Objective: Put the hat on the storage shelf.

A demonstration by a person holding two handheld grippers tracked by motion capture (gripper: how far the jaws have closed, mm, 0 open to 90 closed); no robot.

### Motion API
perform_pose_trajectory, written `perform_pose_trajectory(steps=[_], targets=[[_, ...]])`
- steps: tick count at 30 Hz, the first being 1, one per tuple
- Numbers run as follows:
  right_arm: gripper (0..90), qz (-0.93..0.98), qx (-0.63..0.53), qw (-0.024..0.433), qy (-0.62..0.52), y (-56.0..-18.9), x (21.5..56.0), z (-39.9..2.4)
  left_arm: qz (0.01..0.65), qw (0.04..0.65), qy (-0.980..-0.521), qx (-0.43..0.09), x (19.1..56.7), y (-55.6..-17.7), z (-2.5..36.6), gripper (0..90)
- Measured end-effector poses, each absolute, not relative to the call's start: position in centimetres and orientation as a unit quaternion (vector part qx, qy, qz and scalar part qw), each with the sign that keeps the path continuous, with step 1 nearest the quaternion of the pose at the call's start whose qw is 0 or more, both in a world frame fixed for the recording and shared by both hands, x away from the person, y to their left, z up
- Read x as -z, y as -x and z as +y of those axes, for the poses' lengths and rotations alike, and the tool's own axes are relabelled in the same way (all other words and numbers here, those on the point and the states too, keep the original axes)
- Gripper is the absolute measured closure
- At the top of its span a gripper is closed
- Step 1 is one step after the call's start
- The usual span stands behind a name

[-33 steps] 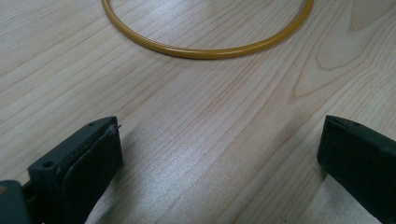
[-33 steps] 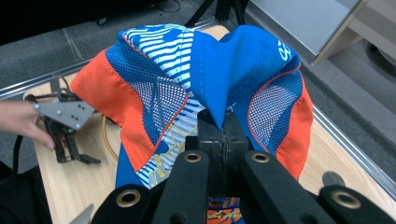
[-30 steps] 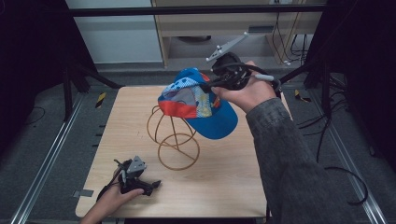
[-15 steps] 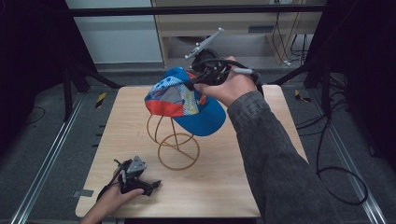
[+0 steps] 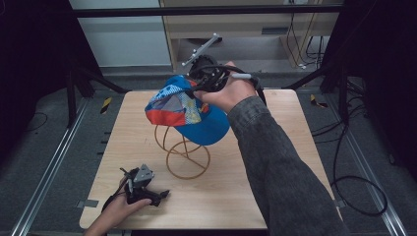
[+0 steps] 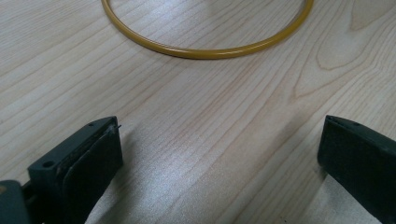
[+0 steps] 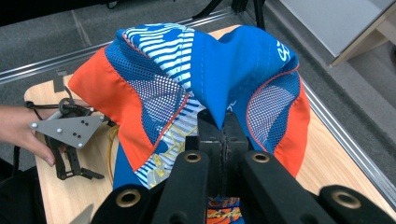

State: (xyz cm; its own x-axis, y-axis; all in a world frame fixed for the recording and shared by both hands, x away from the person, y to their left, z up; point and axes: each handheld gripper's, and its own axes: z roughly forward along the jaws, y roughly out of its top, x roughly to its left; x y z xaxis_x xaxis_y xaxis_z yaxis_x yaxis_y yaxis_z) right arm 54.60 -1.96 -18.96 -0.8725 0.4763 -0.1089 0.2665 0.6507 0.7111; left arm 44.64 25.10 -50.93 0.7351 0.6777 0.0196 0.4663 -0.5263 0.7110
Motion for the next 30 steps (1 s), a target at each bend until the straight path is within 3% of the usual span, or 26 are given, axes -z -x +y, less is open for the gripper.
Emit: perform_pose_trajectory(steps=[30], targets=[[90.0, 0.923, -0.312, 0.126, -0.185, -56.0, 22.1, 3.9, 0.332, 0.356, -0.861, -0.148, 50.9, -44.6, 25.1, 0.0]])
